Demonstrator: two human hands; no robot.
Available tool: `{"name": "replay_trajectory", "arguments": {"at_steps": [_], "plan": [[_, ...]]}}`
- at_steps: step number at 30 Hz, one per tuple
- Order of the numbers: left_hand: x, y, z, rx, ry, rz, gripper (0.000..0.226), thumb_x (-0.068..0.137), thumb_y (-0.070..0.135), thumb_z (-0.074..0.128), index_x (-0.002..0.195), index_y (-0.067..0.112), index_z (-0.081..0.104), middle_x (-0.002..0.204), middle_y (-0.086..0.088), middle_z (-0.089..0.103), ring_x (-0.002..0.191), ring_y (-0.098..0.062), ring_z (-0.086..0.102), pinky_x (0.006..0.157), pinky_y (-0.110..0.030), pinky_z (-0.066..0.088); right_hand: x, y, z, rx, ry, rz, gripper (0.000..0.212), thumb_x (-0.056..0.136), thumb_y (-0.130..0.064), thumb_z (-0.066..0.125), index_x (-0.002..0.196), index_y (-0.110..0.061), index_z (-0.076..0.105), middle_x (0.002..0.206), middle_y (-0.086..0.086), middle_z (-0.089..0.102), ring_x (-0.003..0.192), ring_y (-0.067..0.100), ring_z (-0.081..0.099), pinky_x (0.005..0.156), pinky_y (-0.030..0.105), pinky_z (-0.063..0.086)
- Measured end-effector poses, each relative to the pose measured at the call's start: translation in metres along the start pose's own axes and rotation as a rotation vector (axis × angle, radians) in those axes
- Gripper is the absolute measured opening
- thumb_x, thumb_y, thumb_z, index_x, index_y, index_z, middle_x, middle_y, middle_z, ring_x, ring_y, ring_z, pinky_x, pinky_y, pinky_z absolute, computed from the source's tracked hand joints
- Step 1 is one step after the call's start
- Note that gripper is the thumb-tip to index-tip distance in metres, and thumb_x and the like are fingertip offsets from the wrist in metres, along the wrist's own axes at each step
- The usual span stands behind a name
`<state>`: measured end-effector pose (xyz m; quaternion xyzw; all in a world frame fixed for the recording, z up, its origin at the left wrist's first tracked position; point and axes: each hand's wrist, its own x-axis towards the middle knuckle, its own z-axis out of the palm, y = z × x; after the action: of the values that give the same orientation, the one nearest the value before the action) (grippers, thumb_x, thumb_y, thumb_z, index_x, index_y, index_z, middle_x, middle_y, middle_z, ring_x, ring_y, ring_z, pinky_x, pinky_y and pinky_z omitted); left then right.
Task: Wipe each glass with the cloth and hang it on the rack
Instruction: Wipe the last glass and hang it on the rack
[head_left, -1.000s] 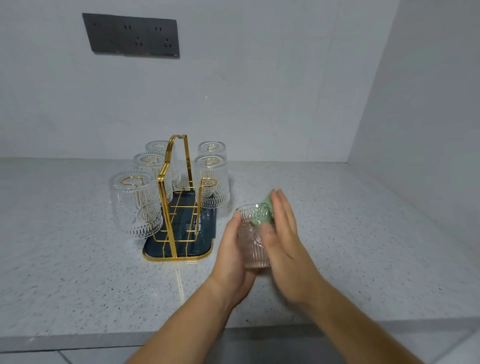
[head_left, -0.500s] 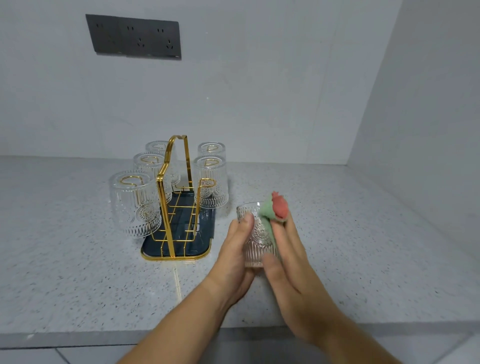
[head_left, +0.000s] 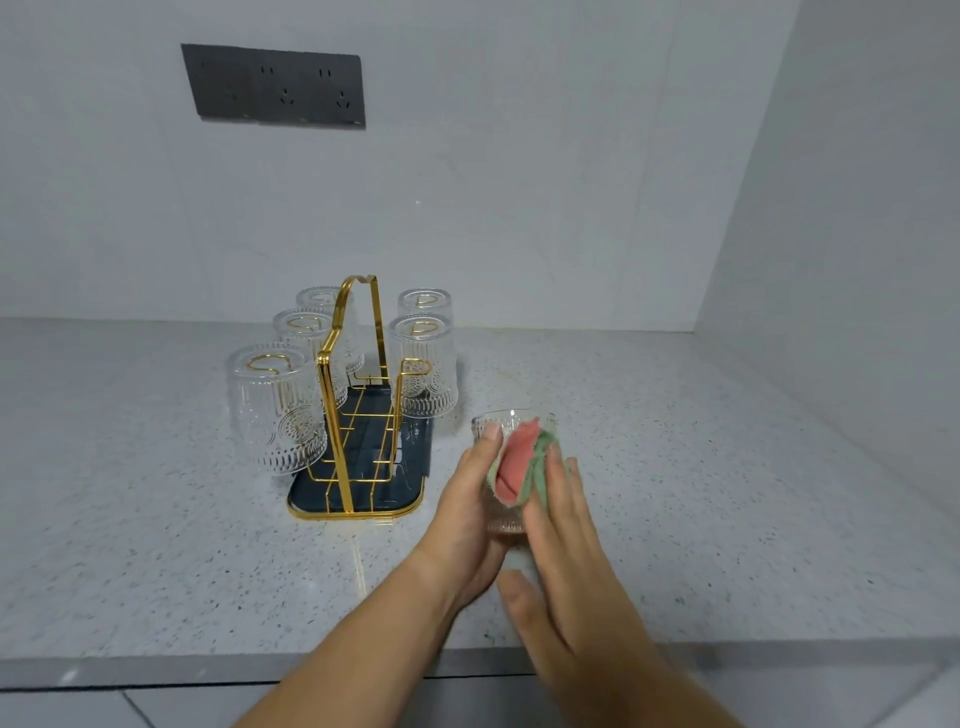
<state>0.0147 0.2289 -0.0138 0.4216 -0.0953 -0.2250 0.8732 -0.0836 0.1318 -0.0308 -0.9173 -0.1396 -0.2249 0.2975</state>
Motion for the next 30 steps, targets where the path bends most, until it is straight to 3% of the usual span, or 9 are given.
{"name": "replay_trajectory", "arguments": {"at_steps": [2, 4, 7, 11, 15, 17, 20, 25, 30], "plan": [[0.004, -0.003, -0.003, -0.013, 0.015, -0.005, 0.087, 0.082, 0.062, 0.077, 0.144, 0.004, 0.056, 0.138, -0.024, 0.066, 0.127, -0.036, 0.067, 0.109, -0.049, 0.053, 0.004, -0.003, -0.003, 0.028, 0.009, 0.022, 0.067, 0.104, -0.056, 0.018, 0.16, -0.037, -0.014, 0.17, -0.011, -0.021, 0.157, 0.019, -0.02, 0.127, 0.05, 0.008], [0.006, -0.005, -0.004, -0.012, -0.021, -0.008, 0.099, 0.075, 0.062, 0.084, 0.15, 0.007, 0.051, 0.146, -0.023, 0.061, 0.135, -0.037, 0.061, 0.117, -0.053, 0.045, 0.013, -0.006, -0.01, 0.086, -0.004, 0.055, 0.064, 0.107, -0.045, 0.024, 0.158, -0.044, -0.014, 0.168, -0.018, -0.022, 0.156, 0.012, -0.022, 0.128, 0.05, 0.006], [0.006, -0.005, -0.005, 0.02, -0.093, -0.009, 0.074, 0.087, 0.057, 0.069, 0.149, 0.017, 0.057, 0.148, -0.017, 0.062, 0.139, -0.034, 0.057, 0.118, -0.052, 0.043, 0.038, -0.006, -0.024, 0.209, 0.025, 0.134, 0.061, 0.106, -0.047, 0.023, 0.16, -0.046, -0.006, 0.166, -0.027, -0.019, 0.154, -0.001, -0.018, 0.129, 0.047, 0.005], [0.003, -0.003, -0.006, -0.013, -0.034, -0.009, 0.051, 0.099, 0.043, 0.056, 0.14, 0.015, 0.066, 0.143, -0.018, 0.065, 0.137, -0.036, 0.058, 0.117, -0.055, 0.042, 0.053, -0.002, -0.029, 0.305, 0.038, 0.225, 0.061, 0.104, -0.057, 0.019, 0.159, -0.045, -0.002, 0.163, -0.035, -0.017, 0.149, -0.015, -0.014, 0.13, 0.04, 0.004], [0.003, 0.0, -0.004, -0.099, -0.011, 0.019, 0.044, 0.104, 0.037, 0.045, 0.122, 0.016, 0.079, 0.13, -0.012, 0.074, 0.122, -0.026, 0.07, 0.109, -0.043, 0.05, 0.022, -0.006, -0.009, 0.09, -0.053, 0.124, 0.059, 0.105, -0.054, 0.017, 0.156, -0.042, -0.011, 0.161, -0.03, -0.031, 0.151, -0.001, -0.028, 0.128, 0.037, -0.004], [0.004, -0.002, -0.002, -0.084, -0.041, 0.039, 0.039, 0.1, 0.038, 0.05, 0.102, 0.023, 0.086, 0.114, -0.007, 0.079, 0.105, -0.021, 0.076, 0.096, -0.038, 0.058, 0.009, -0.003, -0.001, 0.024, -0.022, 0.06, 0.065, 0.103, -0.056, 0.017, 0.159, -0.035, -0.01, 0.166, -0.02, -0.027, 0.154, 0.011, -0.026, 0.126, 0.04, -0.001], [0.005, -0.002, -0.002, -0.044, -0.038, 0.037, 0.024, 0.094, 0.038, 0.065, 0.098, 0.026, 0.086, 0.114, -0.01, 0.079, 0.104, -0.024, 0.075, 0.092, -0.039, 0.06, 0.001, 0.003, 0.003, 0.001, 0.028, -0.018, 0.067, 0.105, -0.058, 0.016, 0.162, -0.031, -0.007, 0.171, -0.006, -0.016, 0.158, 0.024, -0.016, 0.124, 0.047, 0.006], [0.007, -0.002, -0.005, -0.047, -0.034, -0.063, 0.038, 0.107, 0.036, 0.049, 0.128, 0.018, 0.075, 0.139, -0.017, 0.068, 0.13, -0.031, 0.063, 0.113, -0.049, 0.046, 0.022, 0.006, -0.012, 0.137, -0.013, 0.13, 0.065, 0.1, -0.059, 0.019, 0.158, -0.039, -0.003, 0.163, -0.031, -0.025, 0.153, 0.001, -0.023, 0.129, 0.041, -0.001], [0.004, 0.002, -0.005, -0.066, -0.039, -0.076, 0.046, 0.106, 0.038, 0.039, 0.117, 0.021, 0.08, 0.127, -0.014, 0.074, 0.115, -0.029, 0.069, 0.099, -0.048, 0.052, 0.054, 0.0, -0.019, 0.361, 0.059, 0.259, 0.062, 0.096, -0.067, 0.022, 0.154, -0.052, 0.003, 0.16, -0.043, -0.015, 0.15, -0.014, -0.008, 0.13, 0.046, 0.012]]}}
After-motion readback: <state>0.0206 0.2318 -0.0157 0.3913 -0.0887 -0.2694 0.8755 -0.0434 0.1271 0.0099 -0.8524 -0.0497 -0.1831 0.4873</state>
